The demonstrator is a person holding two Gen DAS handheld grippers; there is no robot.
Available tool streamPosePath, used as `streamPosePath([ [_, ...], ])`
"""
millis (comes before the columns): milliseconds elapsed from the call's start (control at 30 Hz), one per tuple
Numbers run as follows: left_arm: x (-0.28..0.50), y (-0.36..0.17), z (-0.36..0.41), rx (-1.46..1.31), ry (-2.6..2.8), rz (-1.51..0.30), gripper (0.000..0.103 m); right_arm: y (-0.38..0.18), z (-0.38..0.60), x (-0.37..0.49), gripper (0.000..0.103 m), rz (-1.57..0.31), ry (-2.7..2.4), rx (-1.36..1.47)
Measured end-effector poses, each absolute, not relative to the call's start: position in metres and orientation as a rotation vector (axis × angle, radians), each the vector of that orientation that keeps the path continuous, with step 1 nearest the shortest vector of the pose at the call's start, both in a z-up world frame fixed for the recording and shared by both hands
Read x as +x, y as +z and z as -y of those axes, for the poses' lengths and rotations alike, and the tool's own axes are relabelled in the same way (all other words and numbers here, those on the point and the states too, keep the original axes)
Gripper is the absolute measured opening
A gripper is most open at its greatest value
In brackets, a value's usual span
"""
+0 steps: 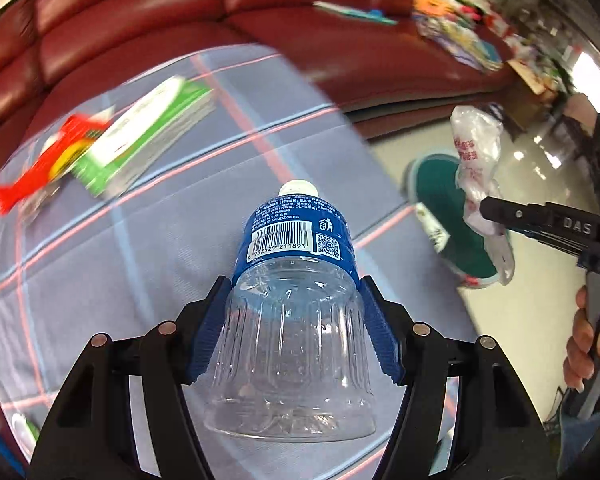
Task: Collect trash
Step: 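Carry the plastic bag and water bottle over the teal bin and release both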
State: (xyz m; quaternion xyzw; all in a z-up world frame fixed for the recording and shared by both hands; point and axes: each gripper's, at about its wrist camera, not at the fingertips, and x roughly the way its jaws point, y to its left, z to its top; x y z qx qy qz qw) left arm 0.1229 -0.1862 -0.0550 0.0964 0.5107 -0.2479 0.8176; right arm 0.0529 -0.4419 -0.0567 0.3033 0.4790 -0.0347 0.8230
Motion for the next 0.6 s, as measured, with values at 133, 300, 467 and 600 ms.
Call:
streamPosePath([
  [133,0.120,-0.052,0.222,0.221,-0.596,-1.074,0.066,-0.064,0.482,0.042,0.020,-1.019,-0.154,0.671],
  [300,0.117,-0.054,0.267,0.254,-0.677,-1.070,0.066,-0.077,0.518,0.034,0.022,-1.028,-0.227,0.695],
  [467,0.116,-0.061,0.301,0.281,-0.729,-1.072,0.066,-0.087,0.533,0.033,0.028,-1.042,-0.261,0.701],
  [600,0.114,-0.067,0.320,0.296,-0.759,-1.077,0.066,-0.091,0.539,0.033,0.067,-1.051,-0.278,0.698],
])
